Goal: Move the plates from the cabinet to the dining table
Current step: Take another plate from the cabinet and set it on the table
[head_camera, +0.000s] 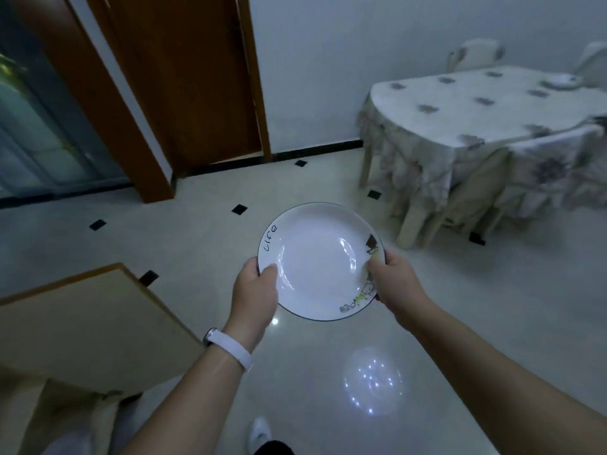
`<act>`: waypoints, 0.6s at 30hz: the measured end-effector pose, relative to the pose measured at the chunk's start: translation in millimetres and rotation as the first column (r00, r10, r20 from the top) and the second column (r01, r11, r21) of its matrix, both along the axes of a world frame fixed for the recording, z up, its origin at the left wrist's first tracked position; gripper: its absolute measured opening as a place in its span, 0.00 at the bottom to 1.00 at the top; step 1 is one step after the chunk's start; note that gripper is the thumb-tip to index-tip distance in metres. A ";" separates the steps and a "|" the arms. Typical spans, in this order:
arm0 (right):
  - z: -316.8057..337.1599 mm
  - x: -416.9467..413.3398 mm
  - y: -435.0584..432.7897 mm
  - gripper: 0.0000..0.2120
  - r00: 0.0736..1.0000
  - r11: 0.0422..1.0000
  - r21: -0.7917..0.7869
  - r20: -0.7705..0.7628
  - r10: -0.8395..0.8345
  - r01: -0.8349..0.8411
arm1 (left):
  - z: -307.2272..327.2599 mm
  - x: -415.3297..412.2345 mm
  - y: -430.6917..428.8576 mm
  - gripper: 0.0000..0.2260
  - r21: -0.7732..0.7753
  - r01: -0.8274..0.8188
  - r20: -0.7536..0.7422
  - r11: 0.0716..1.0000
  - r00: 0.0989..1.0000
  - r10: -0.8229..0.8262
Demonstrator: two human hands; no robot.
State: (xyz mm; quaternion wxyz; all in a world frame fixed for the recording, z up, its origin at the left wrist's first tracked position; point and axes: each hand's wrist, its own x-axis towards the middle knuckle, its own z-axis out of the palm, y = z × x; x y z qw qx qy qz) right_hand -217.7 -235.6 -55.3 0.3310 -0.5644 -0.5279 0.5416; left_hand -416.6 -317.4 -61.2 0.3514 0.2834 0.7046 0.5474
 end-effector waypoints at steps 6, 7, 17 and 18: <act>5.8 11.0 38.9 0.12 0.987 0.986 0.042 -0.023 -0.158 0.159 | -2.4 2.3 71.8 0.07 0.012 0.161 -0.039 0.987 0.986 -0.160; 6.1 7.8 46.6 0.12 0.982 0.981 0.045 -0.021 -0.188 0.189 | -3.0 -2.0 85.8 0.07 0.012 0.183 -0.038 0.983 0.982 -0.183; 13.8 -43.1 121.7 0.11 0.899 0.898 0.036 0.007 -0.439 0.438 | 12.5 -58.2 216.3 0.10 0.019 0.412 -0.035 0.911 0.911 -0.411; 15.5 -45.0 126.1 0.10 0.888 0.887 0.041 0.009 -0.460 0.460 | 15.0 -60.1 226.6 0.11 0.021 0.435 -0.030 0.900 0.900 -0.434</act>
